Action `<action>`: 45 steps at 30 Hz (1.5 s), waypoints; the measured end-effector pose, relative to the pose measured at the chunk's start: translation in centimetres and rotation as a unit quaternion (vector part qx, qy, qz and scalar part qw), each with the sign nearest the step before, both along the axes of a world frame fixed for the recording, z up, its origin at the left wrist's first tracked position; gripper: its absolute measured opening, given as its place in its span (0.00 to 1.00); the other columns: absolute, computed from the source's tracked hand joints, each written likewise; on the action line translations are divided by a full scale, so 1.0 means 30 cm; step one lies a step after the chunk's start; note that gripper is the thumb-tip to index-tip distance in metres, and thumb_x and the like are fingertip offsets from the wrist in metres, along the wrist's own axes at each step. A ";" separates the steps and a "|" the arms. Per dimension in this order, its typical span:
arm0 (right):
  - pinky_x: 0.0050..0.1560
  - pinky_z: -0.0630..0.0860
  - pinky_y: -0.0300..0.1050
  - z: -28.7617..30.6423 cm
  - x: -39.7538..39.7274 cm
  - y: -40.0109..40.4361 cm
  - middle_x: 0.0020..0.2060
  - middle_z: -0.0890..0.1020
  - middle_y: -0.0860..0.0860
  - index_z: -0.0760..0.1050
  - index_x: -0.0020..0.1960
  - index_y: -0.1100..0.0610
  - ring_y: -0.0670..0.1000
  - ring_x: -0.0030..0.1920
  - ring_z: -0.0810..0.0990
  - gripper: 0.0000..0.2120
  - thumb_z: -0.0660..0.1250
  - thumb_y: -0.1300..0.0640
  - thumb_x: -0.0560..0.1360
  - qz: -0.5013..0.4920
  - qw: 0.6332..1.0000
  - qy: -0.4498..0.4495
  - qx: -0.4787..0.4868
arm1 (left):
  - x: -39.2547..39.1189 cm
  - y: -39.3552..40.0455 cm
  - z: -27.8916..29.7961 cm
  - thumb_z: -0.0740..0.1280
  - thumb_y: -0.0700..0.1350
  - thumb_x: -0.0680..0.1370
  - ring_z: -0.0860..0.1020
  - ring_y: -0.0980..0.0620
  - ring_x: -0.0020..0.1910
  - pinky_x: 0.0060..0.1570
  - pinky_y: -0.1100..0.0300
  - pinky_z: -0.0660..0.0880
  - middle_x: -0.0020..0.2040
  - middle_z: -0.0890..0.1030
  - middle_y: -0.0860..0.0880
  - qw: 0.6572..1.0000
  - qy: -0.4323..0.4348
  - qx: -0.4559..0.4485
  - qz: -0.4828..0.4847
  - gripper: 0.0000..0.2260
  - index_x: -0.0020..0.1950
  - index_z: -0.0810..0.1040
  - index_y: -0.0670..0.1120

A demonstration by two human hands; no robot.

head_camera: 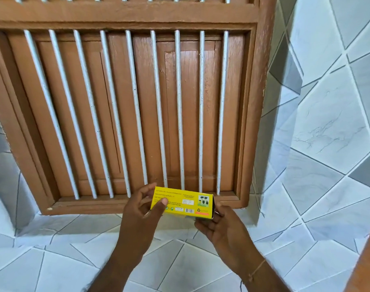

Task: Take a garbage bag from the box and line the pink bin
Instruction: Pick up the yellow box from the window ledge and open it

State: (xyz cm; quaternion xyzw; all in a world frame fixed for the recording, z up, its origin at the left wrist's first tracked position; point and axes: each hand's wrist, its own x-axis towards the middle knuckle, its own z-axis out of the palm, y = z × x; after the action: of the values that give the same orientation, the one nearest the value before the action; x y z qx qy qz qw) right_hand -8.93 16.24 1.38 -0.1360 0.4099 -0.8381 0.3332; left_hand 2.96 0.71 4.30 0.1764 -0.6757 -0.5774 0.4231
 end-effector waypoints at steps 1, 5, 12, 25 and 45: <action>0.57 0.77 0.57 -0.001 0.002 0.001 0.54 0.83 0.62 0.77 0.60 0.61 0.62 0.54 0.81 0.15 0.57 0.55 0.80 0.001 1.000 0.006 -0.004 | 0.001 0.007 0.005 0.73 0.42 0.73 0.83 0.50 0.48 0.49 0.48 0.81 0.50 0.84 0.50 1.000 -0.003 -0.011 0.004 0.14 0.58 0.78 0.51; 0.60 0.76 0.57 0.003 0.018 0.011 0.56 0.83 0.61 0.78 0.60 0.59 0.61 0.55 0.80 0.18 0.63 0.52 0.73 0.003 0.999 0.030 -0.010 | 0.002 0.027 0.026 0.73 0.41 0.73 0.84 0.52 0.46 0.51 0.47 0.81 0.50 0.84 0.49 0.999 -0.008 -0.031 0.004 0.14 0.57 0.78 0.51; 0.62 0.73 0.57 0.001 0.049 0.026 0.51 0.85 0.54 0.83 0.54 0.50 0.55 0.55 0.80 0.13 0.61 0.50 0.78 -0.051 0.995 0.082 0.042 | 0.010 0.031 0.020 0.73 0.41 0.73 0.83 0.49 0.50 0.53 0.43 0.80 0.50 0.85 0.50 1.000 -0.011 -0.021 0.004 0.14 0.56 0.79 0.53; 0.51 0.78 0.54 -0.024 0.089 -0.036 0.37 0.80 0.59 0.73 0.39 0.60 0.57 0.43 0.77 0.07 0.67 0.68 0.72 -0.185 0.965 0.086 0.168 | 0.002 0.011 0.046 0.73 0.36 0.72 0.82 0.51 0.49 0.38 0.69 0.78 0.51 0.82 0.49 0.999 0.015 -0.023 0.031 0.15 0.57 0.78 0.47; 0.26 0.80 0.40 -0.134 -0.046 -0.034 0.49 0.72 0.62 0.72 0.48 0.66 0.57 0.41 0.73 0.06 0.59 0.74 0.75 -0.143 0.958 -0.248 -0.020 | 0.010 -0.160 0.107 0.74 0.42 0.72 0.79 0.53 0.44 0.44 0.66 0.76 0.43 0.79 0.52 0.982 -0.012 -0.080 0.171 0.09 0.49 0.78 0.47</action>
State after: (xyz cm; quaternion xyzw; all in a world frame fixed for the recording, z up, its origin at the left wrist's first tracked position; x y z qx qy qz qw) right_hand -10.30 15.23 -2.65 0.1297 0.3121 -0.8926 0.2985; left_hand 3.26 -4.08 7.50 0.2616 -0.6845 -0.4380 0.5207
